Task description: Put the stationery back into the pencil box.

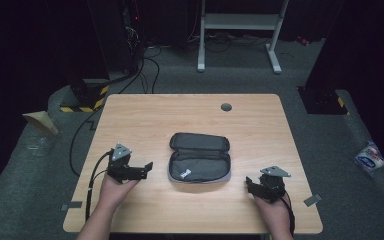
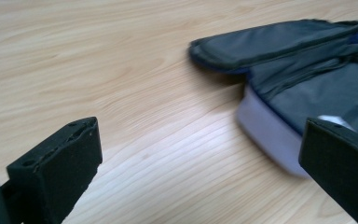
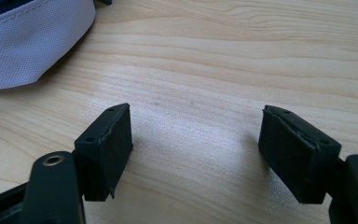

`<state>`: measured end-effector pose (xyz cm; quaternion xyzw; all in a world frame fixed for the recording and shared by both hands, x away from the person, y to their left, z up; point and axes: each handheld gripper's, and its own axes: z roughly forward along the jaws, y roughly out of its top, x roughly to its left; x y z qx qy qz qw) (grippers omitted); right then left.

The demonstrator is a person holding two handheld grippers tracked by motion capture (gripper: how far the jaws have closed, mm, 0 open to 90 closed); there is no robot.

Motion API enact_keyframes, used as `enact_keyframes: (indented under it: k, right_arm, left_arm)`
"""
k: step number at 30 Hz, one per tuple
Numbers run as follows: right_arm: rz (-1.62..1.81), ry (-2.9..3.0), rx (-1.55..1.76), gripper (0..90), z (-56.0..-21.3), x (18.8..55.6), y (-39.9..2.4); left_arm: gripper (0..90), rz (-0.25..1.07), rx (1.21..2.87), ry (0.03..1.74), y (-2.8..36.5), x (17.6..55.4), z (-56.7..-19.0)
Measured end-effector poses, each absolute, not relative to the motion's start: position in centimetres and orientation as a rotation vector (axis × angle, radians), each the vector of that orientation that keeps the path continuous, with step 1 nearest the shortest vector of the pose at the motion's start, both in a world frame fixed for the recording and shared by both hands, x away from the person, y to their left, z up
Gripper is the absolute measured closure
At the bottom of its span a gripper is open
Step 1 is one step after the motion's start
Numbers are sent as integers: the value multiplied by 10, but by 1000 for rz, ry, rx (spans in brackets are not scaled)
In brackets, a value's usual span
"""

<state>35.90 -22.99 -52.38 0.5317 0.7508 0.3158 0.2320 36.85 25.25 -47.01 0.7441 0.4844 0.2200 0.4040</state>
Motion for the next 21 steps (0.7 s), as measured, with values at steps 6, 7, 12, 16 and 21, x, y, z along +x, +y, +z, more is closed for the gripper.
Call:
enact_keyframes:
  k: [6, 7, 12, 16, 21]
  right_arm:
    - [868, 2063, 1462, 257, -524, 359, -230]
    - [868, 2063, 1462, 257, -524, 359, -230]
    - [868, 2063, 1462, 257, -524, 359, -230]
    - [868, 2063, 1462, 257, -524, 359, -230]
    - [871, 2060, 1462, 258, -524, 359, -230]
  left_arm:
    - [1, 578, 1874, 1324, 287, 363, -485]
    - [0, 580, 1874, 1340, 292, 361, -488]
    - [20, 577, 1918, 1399, 312, 352, -508]
    - [43, 569, 1965, 1425, 320, 342, -528]
    - [33, 653, 1909, 1531, 313, 332, -531]
